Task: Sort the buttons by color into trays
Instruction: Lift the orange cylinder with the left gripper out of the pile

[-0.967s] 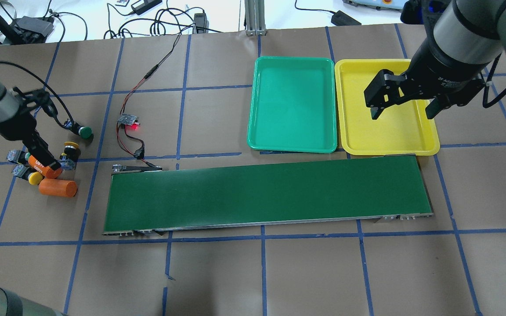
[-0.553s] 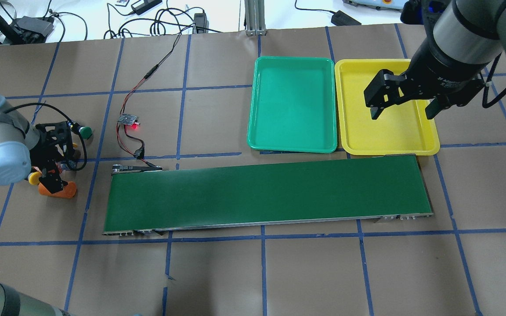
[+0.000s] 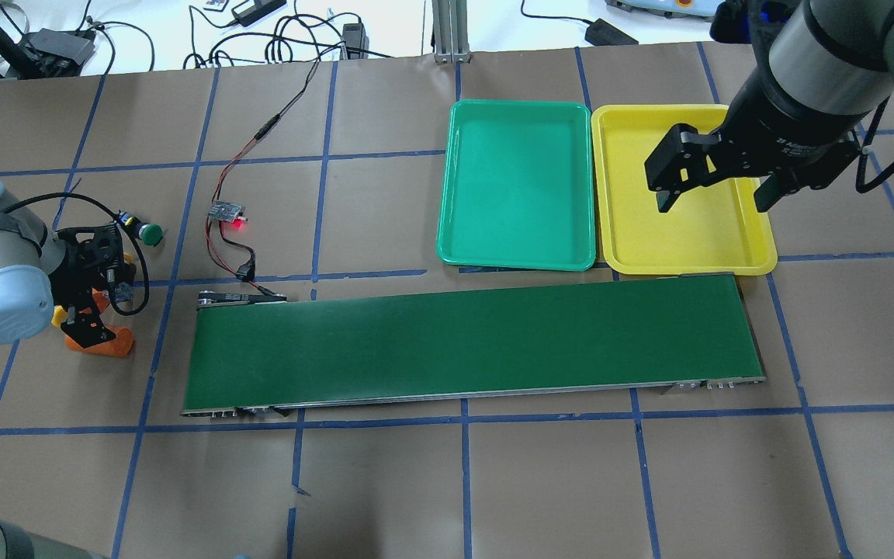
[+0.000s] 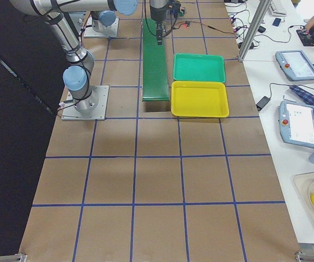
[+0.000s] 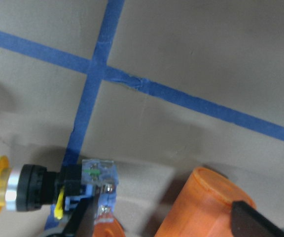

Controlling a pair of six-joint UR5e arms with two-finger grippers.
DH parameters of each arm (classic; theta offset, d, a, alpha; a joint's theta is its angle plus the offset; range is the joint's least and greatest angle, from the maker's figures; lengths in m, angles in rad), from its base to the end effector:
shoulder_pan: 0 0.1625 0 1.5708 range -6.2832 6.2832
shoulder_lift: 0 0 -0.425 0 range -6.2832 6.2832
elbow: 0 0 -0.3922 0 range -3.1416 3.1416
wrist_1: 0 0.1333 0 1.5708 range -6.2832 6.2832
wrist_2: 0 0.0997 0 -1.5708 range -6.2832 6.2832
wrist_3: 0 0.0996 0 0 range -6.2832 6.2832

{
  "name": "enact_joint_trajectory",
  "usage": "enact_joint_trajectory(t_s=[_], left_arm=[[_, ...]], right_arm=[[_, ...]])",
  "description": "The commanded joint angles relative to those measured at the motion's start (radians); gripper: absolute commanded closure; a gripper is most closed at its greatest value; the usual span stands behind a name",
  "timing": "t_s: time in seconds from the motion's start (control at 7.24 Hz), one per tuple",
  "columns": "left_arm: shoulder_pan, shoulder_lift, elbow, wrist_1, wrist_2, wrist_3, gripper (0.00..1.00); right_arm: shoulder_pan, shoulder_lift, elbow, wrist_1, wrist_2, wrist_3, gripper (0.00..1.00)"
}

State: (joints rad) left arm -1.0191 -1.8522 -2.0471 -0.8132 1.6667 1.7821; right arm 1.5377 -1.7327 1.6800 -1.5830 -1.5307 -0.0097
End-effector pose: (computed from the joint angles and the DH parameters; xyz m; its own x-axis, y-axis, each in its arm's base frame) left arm 0.1580 -0.4929 0.2021 -0.3347 0.9421 0.0202 0.9388 0.3315 0.0936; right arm 0.1230 -0.4334 0.5098 -0.9990 0.0208 -0.0394 0.0233 0.9976 -0.0652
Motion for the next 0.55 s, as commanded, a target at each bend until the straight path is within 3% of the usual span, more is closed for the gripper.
enact_joint_trajectory(t_s=[0.0, 0.28, 0.41], left_arm=[[0.002, 0.01, 0.016, -0.052, 0.001, 0.0, 0.02], [0.026, 0.008, 0.077, -0.226, -0.005, -0.006, 0.0], [0.052, -0.014, 0.074, -0.23, -0.013, 0.003, 0.0]], right_arm=[[-0.001, -0.002, 0.012, -0.005, 0.001, 0.0, 0.0], [-0.001, -0.001, 0.012, -0.006, 0.001, 0.0, 0.0], [-0.001, -0.004, 0.015, -0.006, 0.001, 0.0, 0.0]])
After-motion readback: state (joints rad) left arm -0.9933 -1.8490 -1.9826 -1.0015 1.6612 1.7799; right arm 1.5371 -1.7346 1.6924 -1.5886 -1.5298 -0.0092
